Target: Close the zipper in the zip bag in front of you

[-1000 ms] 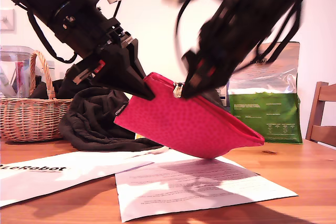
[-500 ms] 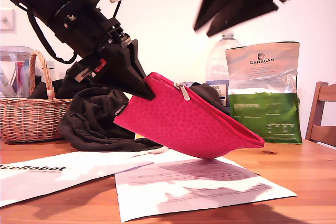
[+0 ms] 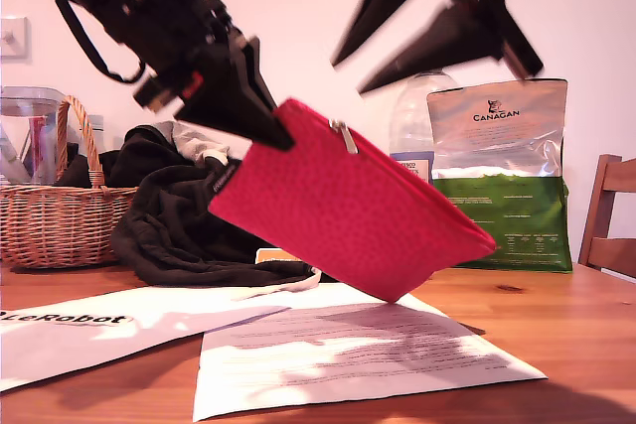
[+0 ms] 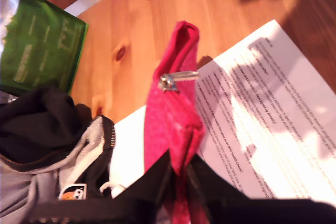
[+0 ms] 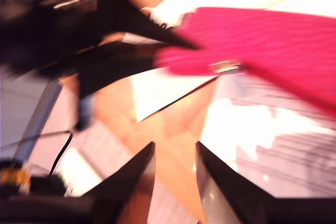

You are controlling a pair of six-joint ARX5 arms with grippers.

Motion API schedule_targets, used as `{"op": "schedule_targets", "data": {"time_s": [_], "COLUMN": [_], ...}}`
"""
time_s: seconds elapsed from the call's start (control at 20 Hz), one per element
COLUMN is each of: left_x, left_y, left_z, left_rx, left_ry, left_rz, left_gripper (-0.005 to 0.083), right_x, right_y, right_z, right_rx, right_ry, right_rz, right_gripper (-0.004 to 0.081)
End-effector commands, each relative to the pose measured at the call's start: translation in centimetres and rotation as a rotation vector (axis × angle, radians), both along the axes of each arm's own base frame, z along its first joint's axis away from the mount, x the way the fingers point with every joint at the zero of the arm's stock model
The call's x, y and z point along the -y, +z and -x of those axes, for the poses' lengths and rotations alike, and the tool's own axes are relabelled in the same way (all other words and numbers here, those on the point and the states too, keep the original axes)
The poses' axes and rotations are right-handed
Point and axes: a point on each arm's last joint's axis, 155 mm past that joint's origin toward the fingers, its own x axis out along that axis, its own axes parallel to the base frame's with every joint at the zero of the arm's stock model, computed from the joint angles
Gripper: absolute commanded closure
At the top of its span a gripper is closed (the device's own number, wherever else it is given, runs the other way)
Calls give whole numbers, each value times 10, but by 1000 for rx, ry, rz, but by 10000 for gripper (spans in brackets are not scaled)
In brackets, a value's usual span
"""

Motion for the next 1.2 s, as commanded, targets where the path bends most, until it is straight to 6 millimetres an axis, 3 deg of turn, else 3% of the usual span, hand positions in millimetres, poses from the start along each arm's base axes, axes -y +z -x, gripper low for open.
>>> {"op": "schedule_targets", "data": {"time_s": [0.0,0.35,0.7,1.0,1.15], "left_x": [3,-1,-17,-11,-11], "left_y": [26,81,66,56,54], "left_z": [-2,-6,3,17,17], "left_rx": [60,111,83,40,31], "left_ry": [-8,-1,-11,-48,-49], "left_rz": [44,9,-110,-130,-135], "left_gripper": [793,795,795,795,795], "right_x": [2,-8,-5,-18,-25], "right_y": [1,17,36,15,18], "right_z": [-3,-4,-16,-9,-4], "right_rx": [3,15,5,-138,-163], "right_ry": [-7,28,-4,47,67], "right_rz": [-12,-99,-197,-231,-258], "right_gripper": [560,560,534,534,535]}}
